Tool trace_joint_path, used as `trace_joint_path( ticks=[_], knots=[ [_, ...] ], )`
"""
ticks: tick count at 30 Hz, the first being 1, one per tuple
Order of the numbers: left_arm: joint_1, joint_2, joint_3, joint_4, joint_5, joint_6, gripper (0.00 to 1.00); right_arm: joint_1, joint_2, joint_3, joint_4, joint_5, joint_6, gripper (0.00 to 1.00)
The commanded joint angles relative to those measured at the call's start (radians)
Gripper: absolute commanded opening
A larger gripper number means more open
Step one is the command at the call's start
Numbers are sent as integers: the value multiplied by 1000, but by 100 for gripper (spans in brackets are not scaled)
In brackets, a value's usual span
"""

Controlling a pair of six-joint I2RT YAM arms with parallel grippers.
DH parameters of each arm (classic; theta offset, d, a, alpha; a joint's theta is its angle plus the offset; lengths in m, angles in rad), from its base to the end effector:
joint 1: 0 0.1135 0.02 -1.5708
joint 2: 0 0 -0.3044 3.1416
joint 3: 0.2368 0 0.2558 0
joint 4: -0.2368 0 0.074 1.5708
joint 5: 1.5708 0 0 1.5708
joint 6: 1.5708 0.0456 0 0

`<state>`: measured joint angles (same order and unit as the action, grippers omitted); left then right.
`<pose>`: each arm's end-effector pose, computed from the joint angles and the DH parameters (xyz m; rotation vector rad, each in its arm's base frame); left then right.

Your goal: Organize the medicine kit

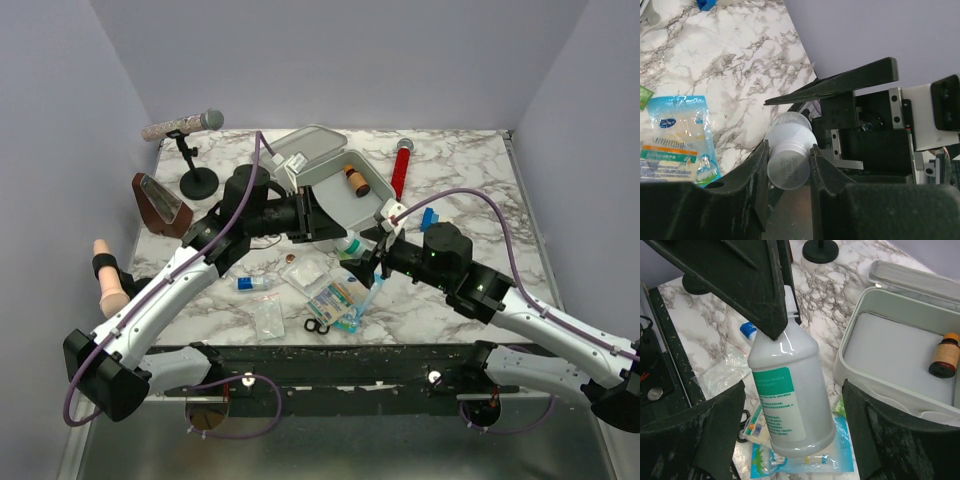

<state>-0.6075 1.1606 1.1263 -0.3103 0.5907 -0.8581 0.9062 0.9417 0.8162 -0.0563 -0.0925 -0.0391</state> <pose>0.1944 -0.1661 0.4063 0.1862 2.1707 -1.4845 0.1278 0.1699 0.3664 -0.8838 1.5756 0.7075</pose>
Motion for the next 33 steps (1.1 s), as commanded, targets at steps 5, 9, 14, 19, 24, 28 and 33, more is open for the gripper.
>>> trace_joint_path(
  ticks=[5,9,14,19,24,28,33],
  knots=[
    [-17,17,36,30,60,45,0,2,8,37,-60,-13,-27,68],
    [-17,24,29,7,46,68,0,3,-7,24,-33,-19,-18,58],
    [-17,30,35,-1,31,86,18,2,-3,31,-33,-15,-16,39],
    [-14,37,92,-64,-28,162,58,2,-6,44,-28,2,-2,34],
    [37,31,176,-205,-292,203,99,3,41,83,-43,88,7,33],
    [162,14,158,-266,-429,140,99,-29,164,158,-45,244,11,34],
    [204,-113,41,-233,-552,119,98,-212,431,342,-96,143,82,34]
  ],
)
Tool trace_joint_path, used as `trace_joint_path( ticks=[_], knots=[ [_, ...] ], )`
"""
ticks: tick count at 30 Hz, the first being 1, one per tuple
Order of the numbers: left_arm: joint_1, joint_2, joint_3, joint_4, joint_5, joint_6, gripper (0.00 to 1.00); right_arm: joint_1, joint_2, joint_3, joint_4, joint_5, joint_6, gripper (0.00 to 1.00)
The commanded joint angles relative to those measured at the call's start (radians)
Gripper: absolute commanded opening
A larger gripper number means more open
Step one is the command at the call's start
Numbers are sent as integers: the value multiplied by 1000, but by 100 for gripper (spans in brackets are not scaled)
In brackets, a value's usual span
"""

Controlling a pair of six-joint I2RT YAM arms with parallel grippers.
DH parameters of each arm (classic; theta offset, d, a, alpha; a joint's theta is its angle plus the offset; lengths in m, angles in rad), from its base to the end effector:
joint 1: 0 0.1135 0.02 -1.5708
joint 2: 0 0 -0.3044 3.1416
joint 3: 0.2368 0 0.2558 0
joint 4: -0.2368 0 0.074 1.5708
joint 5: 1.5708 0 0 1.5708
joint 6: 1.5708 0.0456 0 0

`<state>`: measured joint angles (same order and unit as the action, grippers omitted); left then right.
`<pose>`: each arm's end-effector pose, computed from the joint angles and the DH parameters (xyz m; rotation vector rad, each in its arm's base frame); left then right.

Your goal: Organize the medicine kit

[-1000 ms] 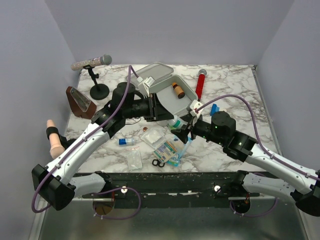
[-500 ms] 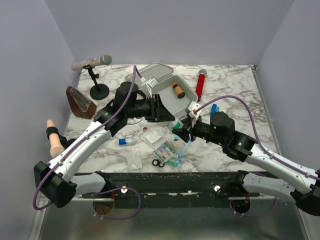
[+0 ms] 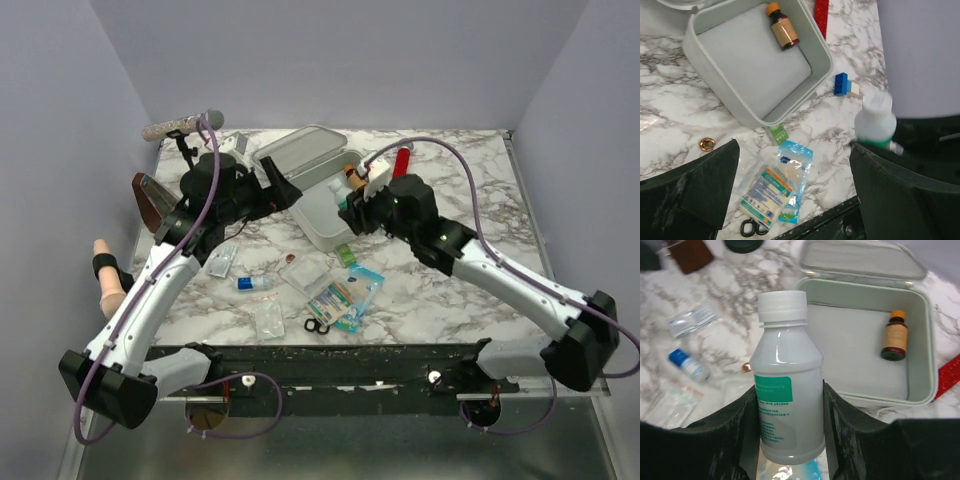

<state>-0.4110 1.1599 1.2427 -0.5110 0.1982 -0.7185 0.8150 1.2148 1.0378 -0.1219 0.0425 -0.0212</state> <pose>0.2249 -0.1078 0.4236 -0.1897 2.1036 -0.9022 0.1959 0.2050 0.3789 -0.7444 1.7489 0.5051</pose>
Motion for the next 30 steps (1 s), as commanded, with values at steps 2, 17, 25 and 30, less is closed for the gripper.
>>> trace_joint_path(
  ticks=[2,17,25,30],
  knots=[
    [8,-175,-132,5,-178,-22,97,-166,266,204,-41,13,60,33],
    [6,-321,-377,40,-120,-27,95,-221,900,743,-258,72,-72,36],
    [8,-295,-379,22,-148,5,95,-243,994,815,-308,129,-42,37],
    [6,-259,-382,19,-148,13,95,-257,1055,898,-347,123,-31,44]
  ],
)
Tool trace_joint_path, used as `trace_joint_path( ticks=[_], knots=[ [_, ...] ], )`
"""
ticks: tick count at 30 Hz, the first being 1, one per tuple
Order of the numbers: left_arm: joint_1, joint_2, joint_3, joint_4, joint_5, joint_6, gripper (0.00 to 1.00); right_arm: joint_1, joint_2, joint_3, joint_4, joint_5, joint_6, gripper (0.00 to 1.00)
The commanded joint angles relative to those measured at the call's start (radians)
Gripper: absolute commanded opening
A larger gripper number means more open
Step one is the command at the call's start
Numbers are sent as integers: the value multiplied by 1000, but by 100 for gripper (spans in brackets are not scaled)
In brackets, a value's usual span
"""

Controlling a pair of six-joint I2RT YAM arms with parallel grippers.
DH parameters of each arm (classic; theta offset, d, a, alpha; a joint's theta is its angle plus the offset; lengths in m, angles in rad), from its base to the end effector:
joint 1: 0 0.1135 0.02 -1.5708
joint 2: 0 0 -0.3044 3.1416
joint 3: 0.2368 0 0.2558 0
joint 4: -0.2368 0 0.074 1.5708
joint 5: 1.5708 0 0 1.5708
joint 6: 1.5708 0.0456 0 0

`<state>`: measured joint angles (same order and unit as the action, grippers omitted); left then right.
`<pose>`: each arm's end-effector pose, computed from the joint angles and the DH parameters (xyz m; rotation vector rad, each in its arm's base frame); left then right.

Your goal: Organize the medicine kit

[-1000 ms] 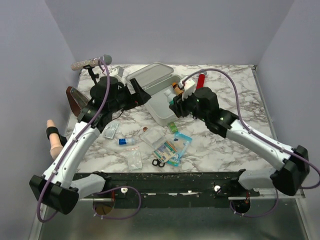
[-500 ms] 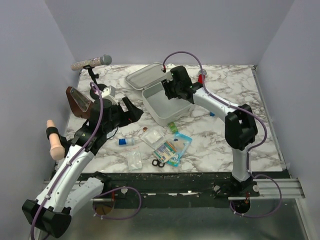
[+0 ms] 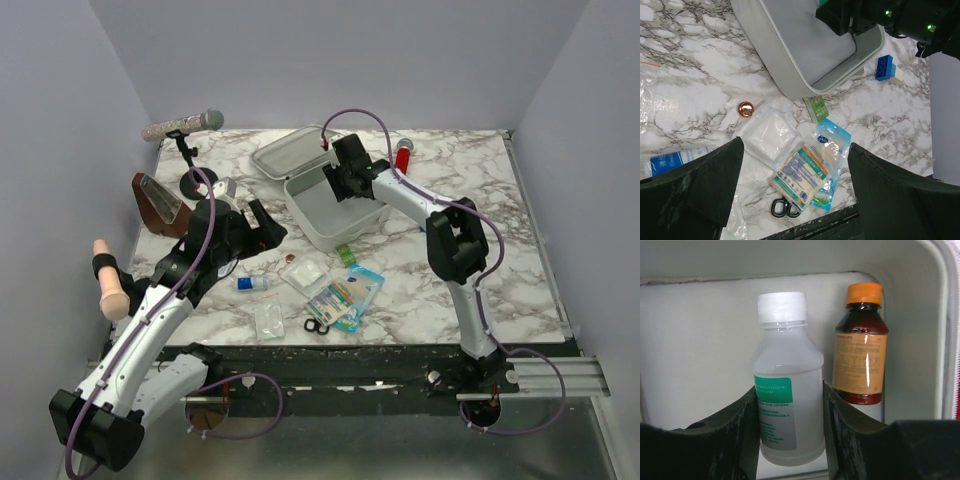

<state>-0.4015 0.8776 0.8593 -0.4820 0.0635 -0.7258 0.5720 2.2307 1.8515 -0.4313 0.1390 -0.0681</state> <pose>0.1646 -0.0730 0.3458 -0.3083 2.1367 -0.7418 0.4591 0.2880 0.2313 -0.6835 2.2719 0.0764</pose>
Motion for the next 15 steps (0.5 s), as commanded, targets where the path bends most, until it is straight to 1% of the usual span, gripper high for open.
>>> trace_joint_path(
  ticks=[1,4,6,12,15],
  knots=[
    [-2,29,3,-10,-13,22,94,-15,50,95,-44,25,20,47],
    [-2,37,-5,-7,-13,23,95,-15,72,120,-52,21,31,59],
    [-2,43,-5,-6,-13,25,94,-15,76,127,-53,16,39,63],
    [-2,64,-3,-4,-7,28,95,-15,78,146,-61,8,50,68],
    [-2,64,-6,-3,-7,26,94,-14,38,132,-51,2,65,73]
  ],
)
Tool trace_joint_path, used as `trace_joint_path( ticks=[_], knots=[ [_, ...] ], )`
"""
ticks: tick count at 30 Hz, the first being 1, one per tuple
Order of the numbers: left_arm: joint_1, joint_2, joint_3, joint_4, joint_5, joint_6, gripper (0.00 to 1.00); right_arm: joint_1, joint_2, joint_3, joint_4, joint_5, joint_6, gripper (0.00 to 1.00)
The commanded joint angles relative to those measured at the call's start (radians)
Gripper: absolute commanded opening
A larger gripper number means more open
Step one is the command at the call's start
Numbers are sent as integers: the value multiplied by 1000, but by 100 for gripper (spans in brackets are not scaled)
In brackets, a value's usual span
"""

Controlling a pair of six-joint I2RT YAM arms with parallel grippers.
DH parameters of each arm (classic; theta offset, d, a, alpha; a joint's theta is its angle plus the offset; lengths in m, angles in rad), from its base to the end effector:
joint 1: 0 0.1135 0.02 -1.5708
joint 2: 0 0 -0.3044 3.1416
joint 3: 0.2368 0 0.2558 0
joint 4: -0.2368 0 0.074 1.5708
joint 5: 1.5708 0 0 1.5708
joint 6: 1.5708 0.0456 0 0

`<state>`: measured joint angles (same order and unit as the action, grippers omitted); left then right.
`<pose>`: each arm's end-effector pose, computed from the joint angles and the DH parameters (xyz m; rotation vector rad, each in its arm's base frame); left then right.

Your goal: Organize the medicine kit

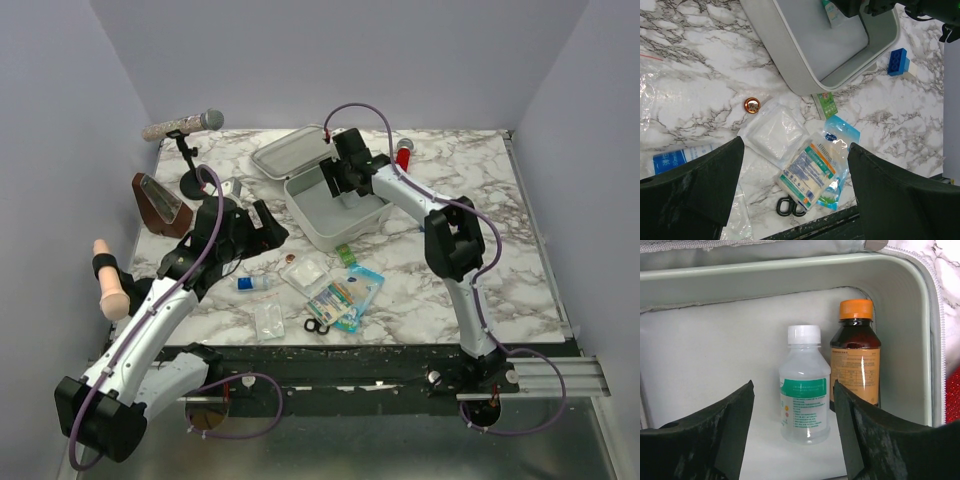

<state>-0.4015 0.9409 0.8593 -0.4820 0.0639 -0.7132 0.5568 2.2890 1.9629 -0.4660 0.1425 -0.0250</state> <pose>0.1778 -0.0787 0.3352 -0.3060 2.1994 -0.7073 0.4778 0.2898 0.2351 -0.6090 2.2744 0.0917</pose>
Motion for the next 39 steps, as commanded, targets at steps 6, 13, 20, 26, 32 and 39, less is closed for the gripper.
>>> trace_joint_path(
  ticks=[6,13,20,26,32,39],
  knots=[
    [-2,-7,-14,14,-4,1,94,28,-172,-136,62,-34,76,72],
    [-3,-13,-39,32,13,-9,94,35,-298,-403,116,-58,111,42],
    [-3,2,-57,54,36,-32,94,35,-237,-424,115,-44,134,37],
    [-3,-13,-55,36,13,-22,94,19,-166,-355,115,8,157,37],
    [-3,-4,-52,14,-9,-12,94,-5,-117,-283,113,42,168,38],
    [-3,10,-54,2,-26,-5,94,-17,-76,-211,95,103,151,38]
  ],
)
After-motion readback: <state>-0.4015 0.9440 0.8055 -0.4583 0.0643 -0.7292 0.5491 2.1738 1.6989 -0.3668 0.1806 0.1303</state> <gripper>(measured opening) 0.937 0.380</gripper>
